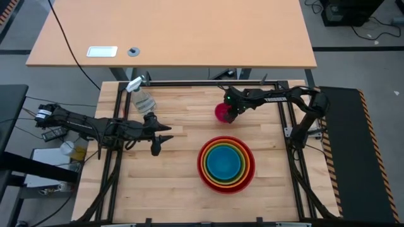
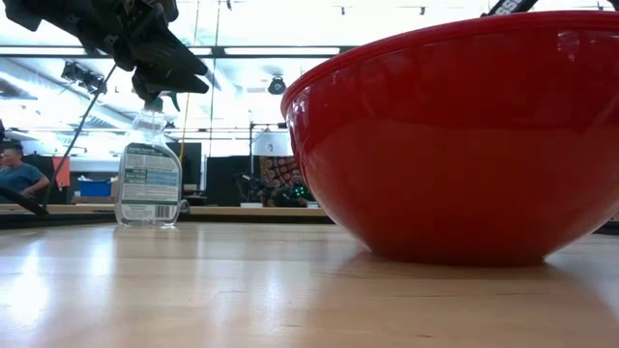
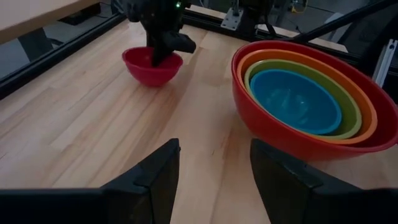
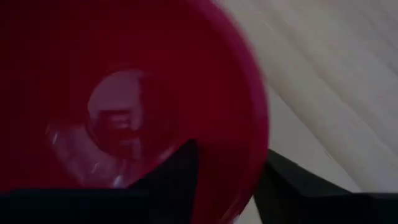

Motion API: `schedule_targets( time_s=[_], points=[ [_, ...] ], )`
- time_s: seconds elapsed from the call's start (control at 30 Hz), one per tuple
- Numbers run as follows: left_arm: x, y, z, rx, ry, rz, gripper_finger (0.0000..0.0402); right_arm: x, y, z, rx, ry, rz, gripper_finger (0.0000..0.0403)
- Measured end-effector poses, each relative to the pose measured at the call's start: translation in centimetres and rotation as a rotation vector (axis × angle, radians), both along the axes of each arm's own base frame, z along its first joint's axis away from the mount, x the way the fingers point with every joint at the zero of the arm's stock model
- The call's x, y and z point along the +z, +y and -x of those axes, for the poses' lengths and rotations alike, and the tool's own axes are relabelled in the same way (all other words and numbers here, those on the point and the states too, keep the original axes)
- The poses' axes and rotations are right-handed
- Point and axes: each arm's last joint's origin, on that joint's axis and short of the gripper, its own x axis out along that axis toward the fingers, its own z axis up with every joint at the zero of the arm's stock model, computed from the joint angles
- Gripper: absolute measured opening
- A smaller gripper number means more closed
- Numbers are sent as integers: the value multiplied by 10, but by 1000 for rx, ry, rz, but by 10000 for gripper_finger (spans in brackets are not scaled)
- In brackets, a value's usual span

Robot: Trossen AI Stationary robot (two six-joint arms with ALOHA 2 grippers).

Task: Nest bowls inside each other
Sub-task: Stack the pink bowl on top of the blue bowl

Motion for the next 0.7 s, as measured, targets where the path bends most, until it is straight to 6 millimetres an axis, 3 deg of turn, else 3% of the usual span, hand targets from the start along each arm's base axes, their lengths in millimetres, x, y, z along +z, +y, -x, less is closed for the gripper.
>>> schedule_targets(
  time_s=[0.27,0.47,0.7],
  points=[
    [0,0,0,-7,3,-16,199,15,-4,1,3,-44,61,17],
    [0,0,0,-9,5,-19,199,45,-5,16,-15,-108,111,30],
    [2,-2,-1,-65,-20,16,199,90,30,9,387,-424,40,17]
  ],
)
